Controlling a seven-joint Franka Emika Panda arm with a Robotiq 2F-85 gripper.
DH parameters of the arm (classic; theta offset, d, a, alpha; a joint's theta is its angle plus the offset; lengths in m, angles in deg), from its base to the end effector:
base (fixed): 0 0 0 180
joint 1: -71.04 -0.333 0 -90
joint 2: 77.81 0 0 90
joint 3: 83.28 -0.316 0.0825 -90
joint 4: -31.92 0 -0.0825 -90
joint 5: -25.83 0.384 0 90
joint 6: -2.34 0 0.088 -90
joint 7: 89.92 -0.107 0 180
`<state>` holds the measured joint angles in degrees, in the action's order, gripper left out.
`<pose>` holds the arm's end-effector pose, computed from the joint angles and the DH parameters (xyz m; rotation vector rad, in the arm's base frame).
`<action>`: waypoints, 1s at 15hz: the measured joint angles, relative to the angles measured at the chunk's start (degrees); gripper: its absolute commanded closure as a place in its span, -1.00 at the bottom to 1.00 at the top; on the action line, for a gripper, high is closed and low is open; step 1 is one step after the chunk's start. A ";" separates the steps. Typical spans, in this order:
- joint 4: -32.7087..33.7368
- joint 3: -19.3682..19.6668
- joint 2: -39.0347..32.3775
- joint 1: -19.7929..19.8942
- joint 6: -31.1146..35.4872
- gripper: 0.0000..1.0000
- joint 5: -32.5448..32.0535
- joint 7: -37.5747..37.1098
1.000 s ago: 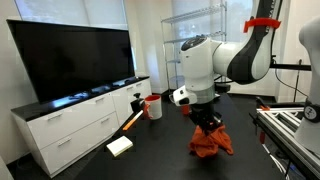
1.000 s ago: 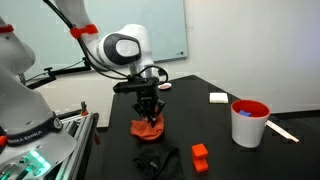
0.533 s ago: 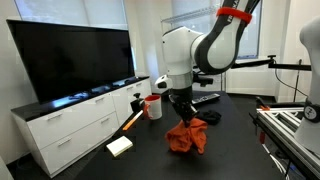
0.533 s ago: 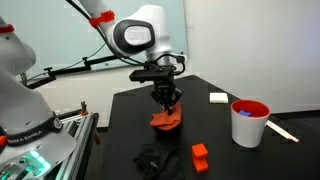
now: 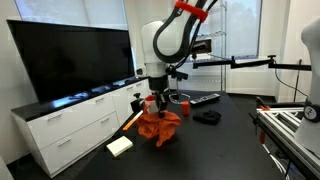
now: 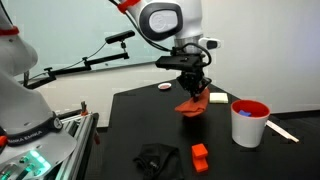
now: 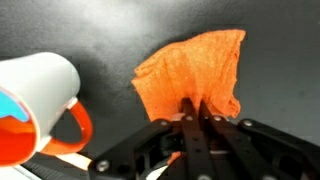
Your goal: Use the orange towel to wipe the surface
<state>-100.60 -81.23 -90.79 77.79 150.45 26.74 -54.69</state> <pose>0.5233 -0.0815 0.2499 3.0459 0.6957 0.0667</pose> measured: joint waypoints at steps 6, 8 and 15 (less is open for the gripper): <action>3.88 0.41 -5.18 2.40 1.11 0.97 -0.62 -1.47; 3.82 0.32 -6.30 2.21 1.26 0.97 -1.69 -2.50; 2.00 0.25 -8.68 0.17 1.25 0.97 -8.15 -9.28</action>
<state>-98.59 -80.99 -99.47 77.96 151.70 18.58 -63.97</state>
